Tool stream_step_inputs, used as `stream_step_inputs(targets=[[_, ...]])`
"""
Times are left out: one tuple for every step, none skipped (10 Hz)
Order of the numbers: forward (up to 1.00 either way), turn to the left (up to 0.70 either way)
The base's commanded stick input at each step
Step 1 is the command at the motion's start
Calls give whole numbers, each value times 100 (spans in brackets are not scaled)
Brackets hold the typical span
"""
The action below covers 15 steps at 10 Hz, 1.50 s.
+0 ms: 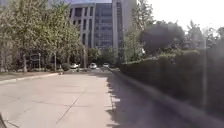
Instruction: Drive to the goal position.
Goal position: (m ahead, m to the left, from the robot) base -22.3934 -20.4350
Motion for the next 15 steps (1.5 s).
stream_step_inputs(targets=[[0, 0], [0, 0], [0, 0], [0, 0], [0, 0], [0, 0], [0, 0], [0, 0], [0, 1], [0, 45], [32, 37], [70, 27], [70, 27], [70, 27], [70, 27]])
